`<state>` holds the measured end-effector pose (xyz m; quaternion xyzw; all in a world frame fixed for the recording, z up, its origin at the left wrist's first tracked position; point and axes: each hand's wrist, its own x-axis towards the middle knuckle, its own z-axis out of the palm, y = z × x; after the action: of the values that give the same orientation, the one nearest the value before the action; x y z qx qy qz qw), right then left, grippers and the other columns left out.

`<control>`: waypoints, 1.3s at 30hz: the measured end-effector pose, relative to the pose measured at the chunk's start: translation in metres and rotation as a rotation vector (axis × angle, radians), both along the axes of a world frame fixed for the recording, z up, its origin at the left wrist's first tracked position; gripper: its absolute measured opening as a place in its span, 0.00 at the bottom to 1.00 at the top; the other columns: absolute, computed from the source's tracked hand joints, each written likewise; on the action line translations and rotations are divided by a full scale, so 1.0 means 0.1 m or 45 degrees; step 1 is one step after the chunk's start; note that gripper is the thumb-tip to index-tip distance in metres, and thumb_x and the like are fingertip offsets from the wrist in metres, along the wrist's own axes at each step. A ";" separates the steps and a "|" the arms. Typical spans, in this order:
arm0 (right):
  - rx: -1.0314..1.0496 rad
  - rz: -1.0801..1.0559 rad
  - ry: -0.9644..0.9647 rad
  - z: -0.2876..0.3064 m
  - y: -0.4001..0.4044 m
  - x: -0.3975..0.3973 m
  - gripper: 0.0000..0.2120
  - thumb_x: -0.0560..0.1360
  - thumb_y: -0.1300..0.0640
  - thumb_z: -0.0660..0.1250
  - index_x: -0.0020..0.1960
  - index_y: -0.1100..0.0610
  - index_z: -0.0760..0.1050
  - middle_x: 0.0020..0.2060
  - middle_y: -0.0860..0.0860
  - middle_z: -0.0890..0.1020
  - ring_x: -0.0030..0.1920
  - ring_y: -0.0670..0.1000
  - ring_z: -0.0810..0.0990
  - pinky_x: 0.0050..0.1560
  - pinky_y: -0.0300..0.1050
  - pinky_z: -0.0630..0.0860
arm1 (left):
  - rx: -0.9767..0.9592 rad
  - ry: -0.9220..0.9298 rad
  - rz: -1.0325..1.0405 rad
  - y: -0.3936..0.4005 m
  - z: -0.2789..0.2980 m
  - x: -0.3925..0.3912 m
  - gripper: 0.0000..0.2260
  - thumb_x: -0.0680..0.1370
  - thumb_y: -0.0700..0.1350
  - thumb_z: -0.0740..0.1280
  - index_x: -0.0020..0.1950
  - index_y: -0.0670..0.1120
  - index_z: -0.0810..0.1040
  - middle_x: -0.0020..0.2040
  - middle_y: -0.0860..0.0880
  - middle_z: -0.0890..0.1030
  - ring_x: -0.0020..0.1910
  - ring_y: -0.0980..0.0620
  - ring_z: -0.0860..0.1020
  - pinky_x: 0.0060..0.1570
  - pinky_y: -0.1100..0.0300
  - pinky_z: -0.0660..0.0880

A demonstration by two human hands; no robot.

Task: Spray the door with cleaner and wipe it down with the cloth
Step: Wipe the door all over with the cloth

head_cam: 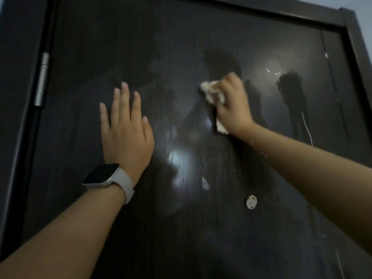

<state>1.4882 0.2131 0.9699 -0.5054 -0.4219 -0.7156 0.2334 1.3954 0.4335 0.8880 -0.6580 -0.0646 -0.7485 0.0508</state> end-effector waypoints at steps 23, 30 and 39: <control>0.792 -0.126 0.480 0.96 0.03 -0.03 0.14 0.75 0.63 0.64 0.60 0.65 0.73 0.63 0.62 0.70 0.62 0.60 0.70 0.62 0.47 0.65 | 0.010 -0.015 0.042 -0.02 0.02 0.06 0.25 0.81 0.47 0.47 0.77 0.41 0.61 0.78 0.42 0.61 0.77 0.44 0.58 0.75 0.42 0.54; 0.249 -0.140 0.128 0.99 1.35 -0.62 0.15 0.74 0.64 0.65 0.60 0.60 0.72 0.62 0.56 0.69 0.61 0.55 0.70 0.61 0.46 0.70 | 0.018 -0.034 0.052 -0.02 0.04 0.06 0.26 0.79 0.48 0.49 0.76 0.43 0.64 0.77 0.43 0.63 0.76 0.46 0.61 0.75 0.42 0.55; 0.540 -0.207 0.203 1.33 -0.15 0.11 0.09 0.74 0.65 0.62 0.52 0.66 0.75 0.59 0.64 0.71 0.57 0.64 0.72 0.57 0.50 0.66 | 0.014 -0.062 0.067 0.02 0.01 0.05 0.24 0.81 0.47 0.51 0.76 0.42 0.64 0.77 0.44 0.64 0.77 0.46 0.60 0.75 0.45 0.57</control>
<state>1.4995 0.1984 1.1032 -0.5322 -0.2002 -0.7625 0.3086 1.4003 0.4351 0.8890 -0.6373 -0.0791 -0.7631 0.0726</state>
